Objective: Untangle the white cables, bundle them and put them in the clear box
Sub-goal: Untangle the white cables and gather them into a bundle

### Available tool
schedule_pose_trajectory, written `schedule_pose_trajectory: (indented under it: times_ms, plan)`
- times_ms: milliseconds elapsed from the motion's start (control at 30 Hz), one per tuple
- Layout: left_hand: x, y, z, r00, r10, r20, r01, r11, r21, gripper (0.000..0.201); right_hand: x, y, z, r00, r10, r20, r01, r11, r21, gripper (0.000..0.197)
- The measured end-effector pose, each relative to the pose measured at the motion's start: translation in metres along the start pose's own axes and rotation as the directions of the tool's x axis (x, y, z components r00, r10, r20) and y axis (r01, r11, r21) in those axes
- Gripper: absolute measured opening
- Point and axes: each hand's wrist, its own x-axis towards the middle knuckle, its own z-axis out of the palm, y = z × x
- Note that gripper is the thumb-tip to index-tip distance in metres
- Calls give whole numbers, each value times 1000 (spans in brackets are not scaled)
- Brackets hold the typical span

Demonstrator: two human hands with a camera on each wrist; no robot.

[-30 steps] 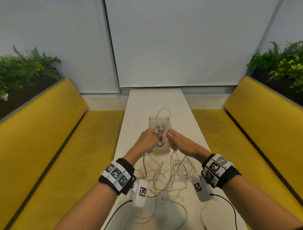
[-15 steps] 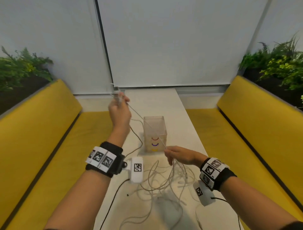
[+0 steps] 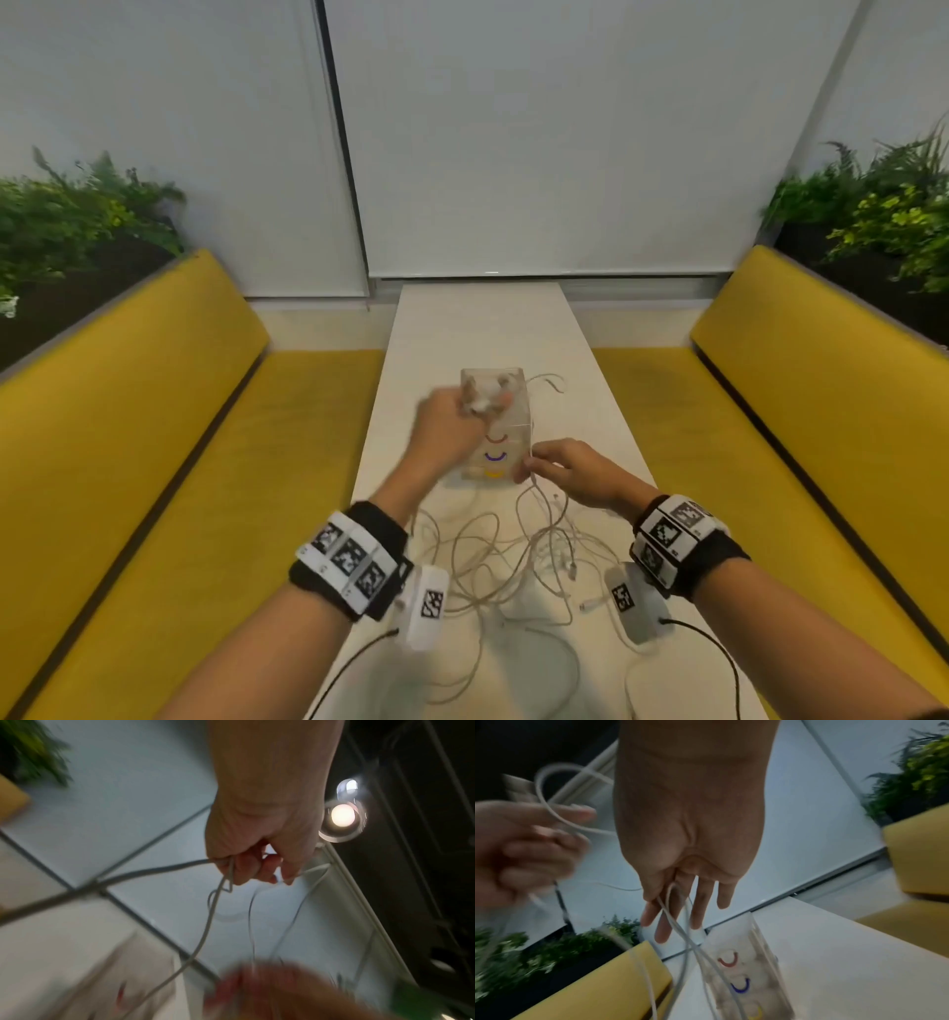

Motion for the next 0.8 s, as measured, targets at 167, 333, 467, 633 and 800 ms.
schedule_pose_trajectory:
  times_ms: [167,333,467,633,800]
  plan:
    - [-13,-16,39,992,-65,112,70,997,-42,30,2,-16,-1,989,-137,-53,137,991,2,34]
    - [4,-19,38,998,-19,64,20,1000,-5,19,-1,-8,5,988,-142,-64,145,989,42,25]
    - [15,-24,34,998,-9,68,8,1000,11,21,1,-6,4,993,-88,-74,94,992,83,31]
    - [31,-9,6,983,-161,-89,113,910,-398,31,-10,9,-2,997,-73,-1,73,997,-23,27]
    - [37,21,-38,940,-214,-265,4,784,-620,33,-24,43,4,979,108,175,-53,954,-294,39]
